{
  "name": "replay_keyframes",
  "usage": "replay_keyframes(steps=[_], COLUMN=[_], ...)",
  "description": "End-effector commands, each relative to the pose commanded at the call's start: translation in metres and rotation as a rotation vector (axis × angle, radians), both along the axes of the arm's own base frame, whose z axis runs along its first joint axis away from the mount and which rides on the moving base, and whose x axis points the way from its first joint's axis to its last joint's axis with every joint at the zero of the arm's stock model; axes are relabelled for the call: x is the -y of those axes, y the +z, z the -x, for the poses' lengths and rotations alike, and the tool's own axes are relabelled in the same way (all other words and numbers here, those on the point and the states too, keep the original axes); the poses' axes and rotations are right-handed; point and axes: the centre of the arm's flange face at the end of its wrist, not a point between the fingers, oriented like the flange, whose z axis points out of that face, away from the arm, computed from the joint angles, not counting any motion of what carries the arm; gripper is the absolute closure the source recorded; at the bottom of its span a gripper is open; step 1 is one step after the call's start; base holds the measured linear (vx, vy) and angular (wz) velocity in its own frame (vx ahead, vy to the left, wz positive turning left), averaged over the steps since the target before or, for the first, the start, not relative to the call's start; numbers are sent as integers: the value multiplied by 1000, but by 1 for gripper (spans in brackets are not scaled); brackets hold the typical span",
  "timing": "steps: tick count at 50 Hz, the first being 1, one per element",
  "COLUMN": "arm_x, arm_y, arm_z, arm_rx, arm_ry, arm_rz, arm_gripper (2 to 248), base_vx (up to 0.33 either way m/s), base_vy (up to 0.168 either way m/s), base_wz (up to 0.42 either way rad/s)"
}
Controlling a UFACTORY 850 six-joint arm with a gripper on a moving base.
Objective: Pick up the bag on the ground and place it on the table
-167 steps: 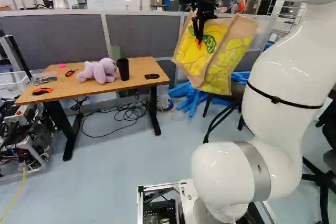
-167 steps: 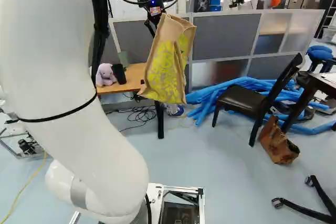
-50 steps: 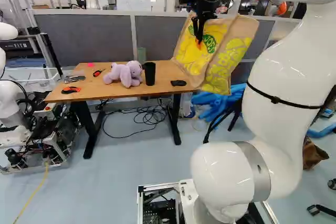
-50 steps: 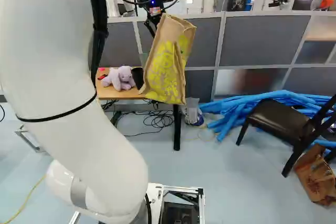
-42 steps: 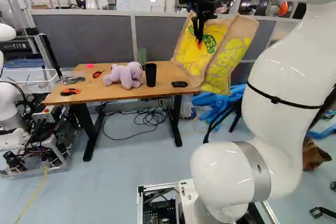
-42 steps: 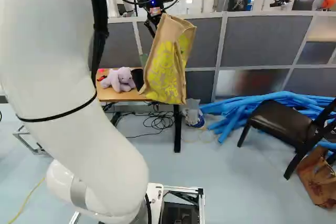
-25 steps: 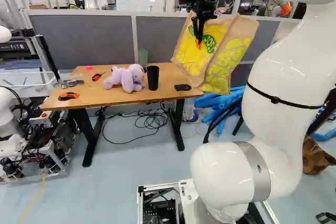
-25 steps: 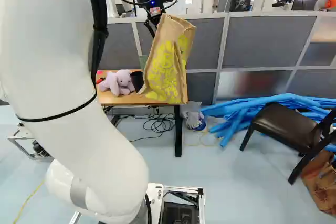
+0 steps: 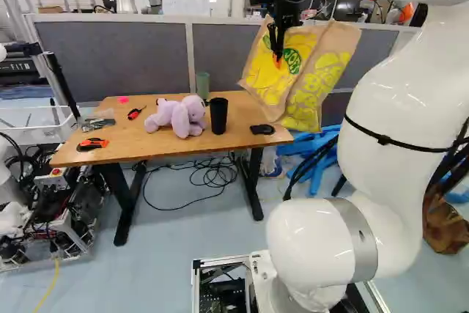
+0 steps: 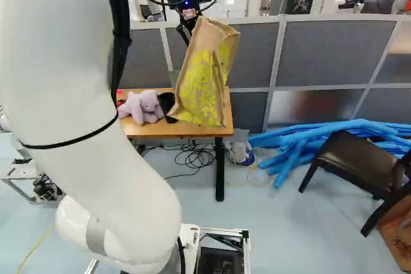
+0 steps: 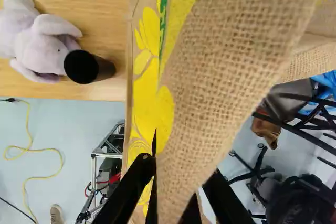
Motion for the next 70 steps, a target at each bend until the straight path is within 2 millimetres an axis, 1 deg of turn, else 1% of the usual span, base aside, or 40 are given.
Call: replay_keyframes(steps=[52,53,70], arm_x=[0,-1,-2], arm_y=[0,0,0], arm_z=[0,-2,-7], arm_rx=[0,0,1], arm_ry=[0,2,6], arm_rz=[0,0,0], arm_gripper=[227,227,227], base_vx=[152,122,14], base_vy=[4,-3,0], base_wz=[-3,-11,-1])
